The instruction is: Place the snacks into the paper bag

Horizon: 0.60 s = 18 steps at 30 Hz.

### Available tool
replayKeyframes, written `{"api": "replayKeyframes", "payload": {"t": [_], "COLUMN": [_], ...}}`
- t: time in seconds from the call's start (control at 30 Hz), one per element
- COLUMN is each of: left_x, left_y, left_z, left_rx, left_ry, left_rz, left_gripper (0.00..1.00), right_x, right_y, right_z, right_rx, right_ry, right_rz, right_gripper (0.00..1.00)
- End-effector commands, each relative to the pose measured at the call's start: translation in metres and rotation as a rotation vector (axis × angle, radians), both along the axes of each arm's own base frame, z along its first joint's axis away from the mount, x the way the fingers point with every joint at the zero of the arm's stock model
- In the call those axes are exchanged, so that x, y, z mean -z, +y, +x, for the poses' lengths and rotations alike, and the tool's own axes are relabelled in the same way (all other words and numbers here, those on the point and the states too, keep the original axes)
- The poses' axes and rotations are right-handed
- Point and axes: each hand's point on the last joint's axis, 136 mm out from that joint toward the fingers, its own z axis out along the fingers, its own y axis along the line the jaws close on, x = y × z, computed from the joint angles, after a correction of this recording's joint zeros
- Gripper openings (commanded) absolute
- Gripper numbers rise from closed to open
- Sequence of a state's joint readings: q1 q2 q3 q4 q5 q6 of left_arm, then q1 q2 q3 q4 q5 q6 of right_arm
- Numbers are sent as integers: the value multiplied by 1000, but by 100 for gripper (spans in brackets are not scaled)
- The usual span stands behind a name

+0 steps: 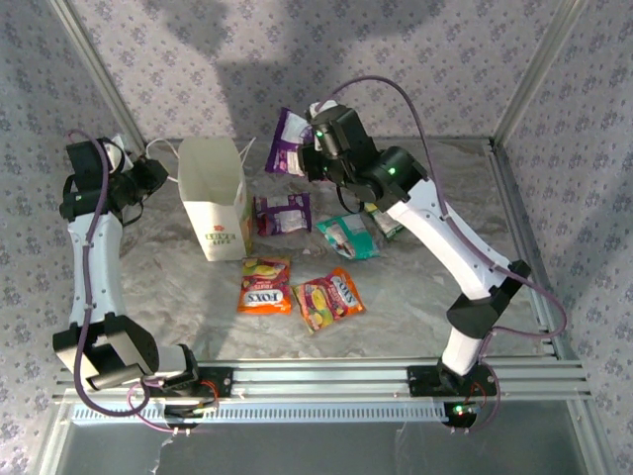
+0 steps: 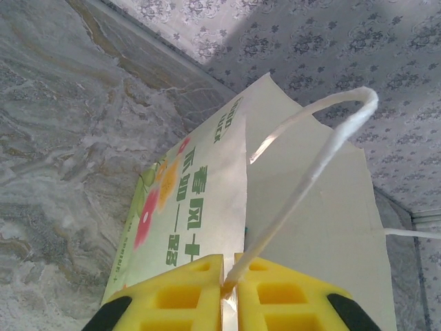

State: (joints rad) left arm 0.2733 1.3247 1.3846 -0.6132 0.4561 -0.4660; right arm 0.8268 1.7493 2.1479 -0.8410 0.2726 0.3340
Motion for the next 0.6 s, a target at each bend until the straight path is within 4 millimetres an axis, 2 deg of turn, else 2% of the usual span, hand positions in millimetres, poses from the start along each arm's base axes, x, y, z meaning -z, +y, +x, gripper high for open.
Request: {"api": "replayKeyframes", "payload": {"t": [0.0,0.23,0.57], "left_x": [-1,0,0], "left_y": [3,3,3], "left_z": [1,1,0], "left_rx": [-12,-14,-11], "left_ry": [1,3,7], "left_rz": [-12,-14,-17], "left_gripper": [14,14,14], "right_x": [-35,-56,-76], "right_y": [14,33,70], "right_z": [-4,-14,-26], "right_rx": [-50,-117,-239], "right_ry": [-83,-123,-142], "right_rz": [67,120,227], "right_gripper": [24,23,24]}}
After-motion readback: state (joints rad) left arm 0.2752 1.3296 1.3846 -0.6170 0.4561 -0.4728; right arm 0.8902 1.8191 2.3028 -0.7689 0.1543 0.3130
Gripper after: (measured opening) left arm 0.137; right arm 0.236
